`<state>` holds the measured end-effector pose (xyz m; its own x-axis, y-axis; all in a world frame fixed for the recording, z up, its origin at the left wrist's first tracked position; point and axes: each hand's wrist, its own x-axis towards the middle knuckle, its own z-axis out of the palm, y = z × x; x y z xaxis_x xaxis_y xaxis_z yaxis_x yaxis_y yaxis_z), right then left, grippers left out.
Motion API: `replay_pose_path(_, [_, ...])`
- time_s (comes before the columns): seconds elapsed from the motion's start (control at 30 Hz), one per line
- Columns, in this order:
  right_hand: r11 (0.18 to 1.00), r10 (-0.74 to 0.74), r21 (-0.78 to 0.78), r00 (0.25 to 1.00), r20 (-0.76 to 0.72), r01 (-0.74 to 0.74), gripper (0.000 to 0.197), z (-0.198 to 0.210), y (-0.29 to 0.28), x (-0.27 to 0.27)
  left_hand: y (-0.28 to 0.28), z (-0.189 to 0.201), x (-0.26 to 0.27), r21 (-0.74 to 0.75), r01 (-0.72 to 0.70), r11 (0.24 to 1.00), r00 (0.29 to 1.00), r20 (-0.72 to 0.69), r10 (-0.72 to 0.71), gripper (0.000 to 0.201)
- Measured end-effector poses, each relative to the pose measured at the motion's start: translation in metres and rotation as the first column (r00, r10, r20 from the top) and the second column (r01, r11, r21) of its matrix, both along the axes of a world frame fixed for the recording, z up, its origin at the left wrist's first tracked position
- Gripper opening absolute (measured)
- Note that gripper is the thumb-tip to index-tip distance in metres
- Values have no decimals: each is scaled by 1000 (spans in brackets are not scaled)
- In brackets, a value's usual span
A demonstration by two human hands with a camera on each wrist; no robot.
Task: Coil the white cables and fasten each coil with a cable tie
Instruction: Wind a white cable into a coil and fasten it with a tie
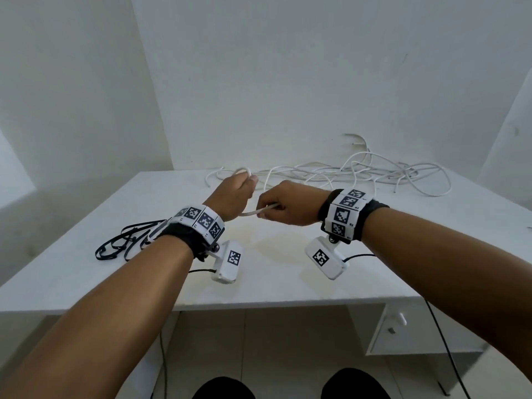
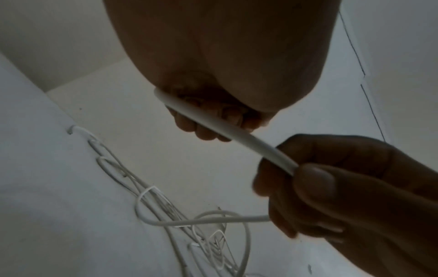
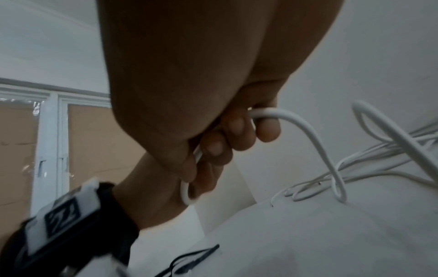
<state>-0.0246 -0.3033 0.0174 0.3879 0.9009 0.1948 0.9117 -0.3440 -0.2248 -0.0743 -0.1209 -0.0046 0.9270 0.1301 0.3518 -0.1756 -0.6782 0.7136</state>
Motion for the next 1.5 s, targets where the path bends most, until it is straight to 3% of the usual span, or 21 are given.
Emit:
replay_pose_path(0.1, [998,-44,44,999,1,44,12,6,-10,7,6,-3,-4,141,-21,990,996,-78,32,39])
replay_pose_path(0.3, [988,-26,152,1000,0,25,8,17,-20,8,14,-10,-9,179,-52,982,976,-201,88,37])
replay_pose_path(0.43, [979,-2,202,1000,12,0,6,30,-21,5,15,-13,-12,36,-28,999,971,-237,36,36])
replay_pose_path(0.6, [951,-96,289,994,-61,109,11,43,-30,22,14,-11,-23,12,45,999,975,-219,-41,60])
replay_pose_path(0.67, [929,-131,337,988,-88,153,16,45,-33,30,9,-10,-26,-117,111,987,969,-208,-134,60])
replay_pose_path(0.73, [887,-163,415,979,-126,201,23,47,-33,37,3,-8,-28,-347,184,920,946,-194,-262,54])
replay_pose_path(0.83, [829,-177,495,962,-210,261,28,43,-33,46,-4,-2,-32,-595,269,758,884,-161,-440,47])
replay_pose_path(0.97, [803,-99,536,945,-311,260,17,28,-29,51,-14,9,-38,-772,409,487,754,-15,-657,41])
replay_pose_path(1.07, [804,-12,532,901,-433,266,20,12,-23,53,-22,23,-43,-821,488,297,670,134,-731,35])
replay_pose_path(1.2, [839,57,477,829,-556,262,33,-8,-13,46,-31,41,-44,-836,535,120,673,336,-658,34])
replay_pose_path(1.33, [818,100,493,772,-627,295,19,-19,-8,44,-26,57,-41,-807,590,-13,718,532,-448,39])
replay_pose_path(1.43, [746,76,557,784,-616,365,16,-24,-15,50,-21,64,-39,-796,605,-5,751,573,-328,39])
replay_pose_path(1.5, [787,-22,522,861,-508,328,17,-26,-15,48,-20,62,-35,-797,602,46,768,562,-308,41])
